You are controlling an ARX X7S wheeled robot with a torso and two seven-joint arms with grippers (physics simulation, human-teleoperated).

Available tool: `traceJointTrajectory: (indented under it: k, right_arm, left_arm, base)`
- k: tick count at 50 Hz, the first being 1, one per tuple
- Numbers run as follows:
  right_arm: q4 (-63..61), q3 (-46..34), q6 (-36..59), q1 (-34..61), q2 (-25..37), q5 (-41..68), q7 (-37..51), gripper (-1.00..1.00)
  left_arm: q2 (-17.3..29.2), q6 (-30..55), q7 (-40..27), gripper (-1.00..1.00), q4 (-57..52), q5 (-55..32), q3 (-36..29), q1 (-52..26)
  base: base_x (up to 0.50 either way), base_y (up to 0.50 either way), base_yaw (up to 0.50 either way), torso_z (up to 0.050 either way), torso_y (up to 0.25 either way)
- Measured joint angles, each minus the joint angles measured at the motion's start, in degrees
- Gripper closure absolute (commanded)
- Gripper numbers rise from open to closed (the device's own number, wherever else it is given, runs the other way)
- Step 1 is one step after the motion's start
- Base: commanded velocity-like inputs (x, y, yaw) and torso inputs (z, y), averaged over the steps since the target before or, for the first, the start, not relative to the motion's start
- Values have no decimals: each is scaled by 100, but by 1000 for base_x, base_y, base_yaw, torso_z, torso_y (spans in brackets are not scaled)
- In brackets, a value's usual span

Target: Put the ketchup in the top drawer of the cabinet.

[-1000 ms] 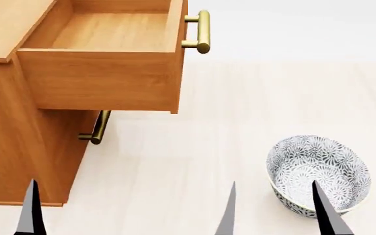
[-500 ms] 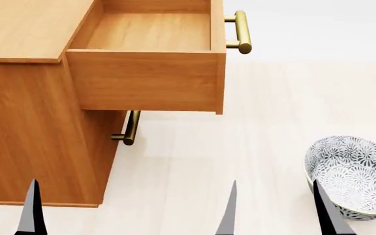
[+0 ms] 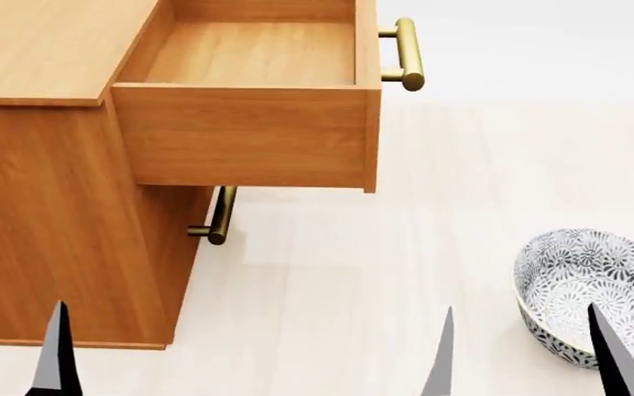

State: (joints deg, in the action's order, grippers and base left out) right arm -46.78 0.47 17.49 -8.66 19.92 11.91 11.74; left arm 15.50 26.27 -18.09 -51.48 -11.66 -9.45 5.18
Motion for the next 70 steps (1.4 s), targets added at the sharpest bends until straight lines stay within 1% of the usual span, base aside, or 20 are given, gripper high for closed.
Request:
traceJointTrajectory:
  k: [10, 22, 37, 54, 70]
  right_arm:
    - [17, 741, -8, -178, 319, 411, -113, -100]
    - [360, 1492, -270, -521, 568, 894, -455, -100]
    - [915, 2013, -821, -1005, 832, 1218, -1175, -100]
    - [1483, 2460, -1694, -1824, 666, 1305, -1830, -100]
    - [1647, 3003, -2293, -2564, 298, 1480, -2084, -100]
  left_arm:
    - [14, -30, -30, -100, 49, -9, -28, -20]
    - [23, -69, -67, -100, 131, -23, -59, -52]
    - [27, -162, -119, -100, 286, -35, -118, -83]
    - [53, -245, -180, -100, 413, -65, -173, -117]
    - [83, -328, -227, -100, 535, -93, -222, -137]
  base:
    - [0, 0, 0, 0, 0]
    - [0, 0, 0, 0, 0]
    - [0, 0, 0, 0, 0]
    - [0, 0, 0, 0, 0]
    - [0, 0, 0, 0, 0]
